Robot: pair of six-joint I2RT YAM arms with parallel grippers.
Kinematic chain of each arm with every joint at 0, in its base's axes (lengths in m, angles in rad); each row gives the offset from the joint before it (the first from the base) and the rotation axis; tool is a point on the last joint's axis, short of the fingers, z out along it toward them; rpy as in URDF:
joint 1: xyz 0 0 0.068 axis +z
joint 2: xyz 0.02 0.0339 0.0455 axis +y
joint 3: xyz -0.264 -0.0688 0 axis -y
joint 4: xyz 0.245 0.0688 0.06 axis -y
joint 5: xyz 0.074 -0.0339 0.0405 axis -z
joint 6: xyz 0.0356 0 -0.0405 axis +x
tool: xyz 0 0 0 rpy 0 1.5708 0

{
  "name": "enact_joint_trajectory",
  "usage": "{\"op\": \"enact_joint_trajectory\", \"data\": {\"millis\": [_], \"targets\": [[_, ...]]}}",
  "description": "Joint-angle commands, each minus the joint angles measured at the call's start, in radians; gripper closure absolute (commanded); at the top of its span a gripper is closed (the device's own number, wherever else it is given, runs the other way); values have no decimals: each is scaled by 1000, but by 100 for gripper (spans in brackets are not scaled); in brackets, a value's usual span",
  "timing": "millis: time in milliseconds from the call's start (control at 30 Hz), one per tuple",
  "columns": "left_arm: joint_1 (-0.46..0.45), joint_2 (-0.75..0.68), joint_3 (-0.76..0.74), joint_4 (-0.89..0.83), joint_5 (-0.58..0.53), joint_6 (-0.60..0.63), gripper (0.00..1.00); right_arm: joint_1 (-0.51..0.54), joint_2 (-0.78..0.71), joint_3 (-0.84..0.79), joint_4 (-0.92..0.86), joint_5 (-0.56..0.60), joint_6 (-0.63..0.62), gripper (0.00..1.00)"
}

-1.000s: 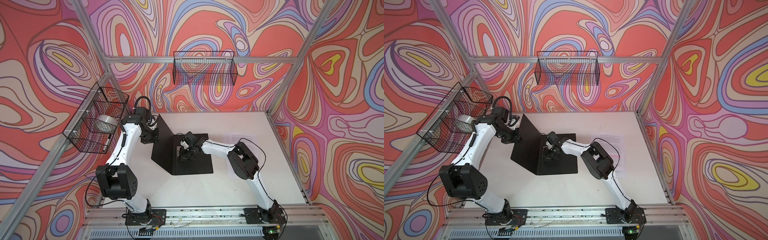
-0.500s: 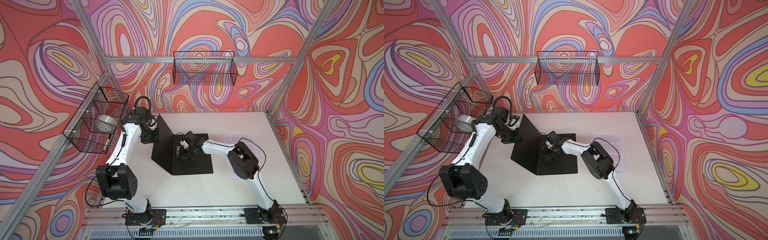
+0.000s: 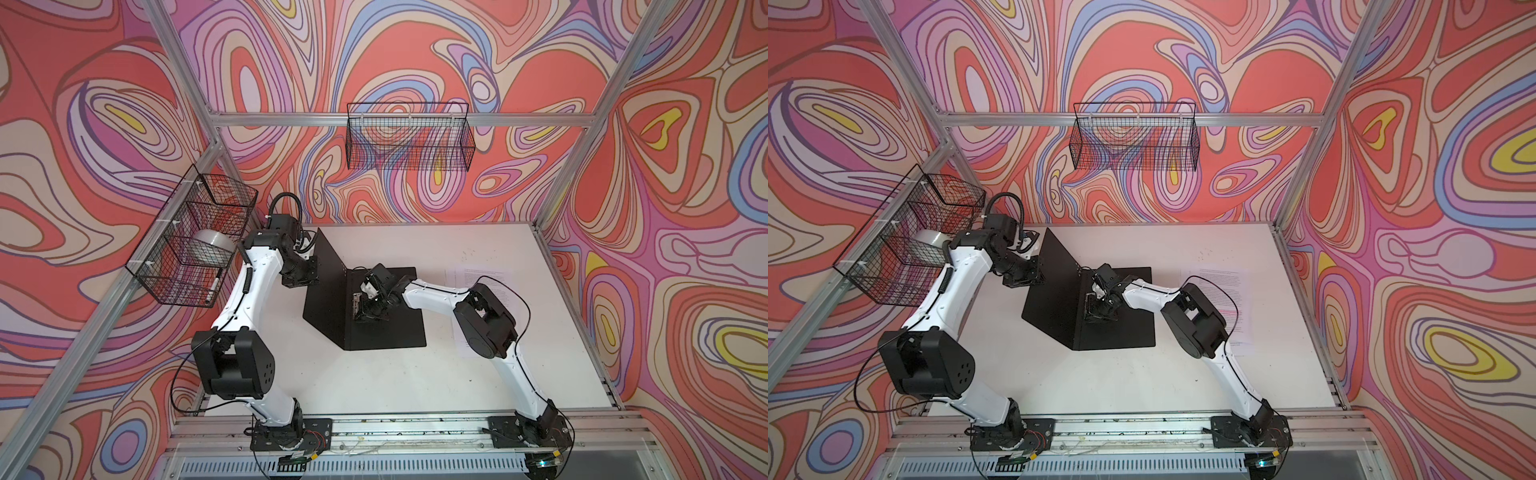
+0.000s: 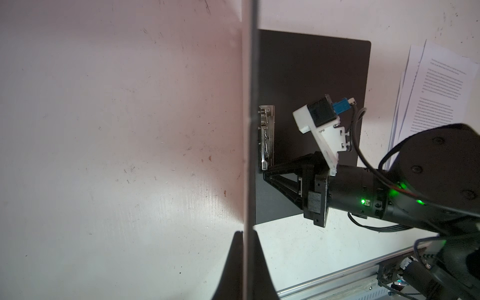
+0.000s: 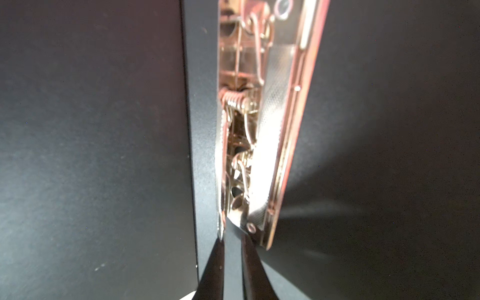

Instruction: Put the files into the folder

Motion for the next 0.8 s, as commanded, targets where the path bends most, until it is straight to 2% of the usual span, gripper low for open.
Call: {"op": "enact_joint_trajectory", "data": {"millis": [0, 767], "targets": [[4, -15, 29, -21, 17, 13, 100, -5, 16, 6, 17, 3, 4, 86], [4, -15, 25, -24, 16, 15, 100, -17, 21, 39, 20, 4, -1, 86]]}}
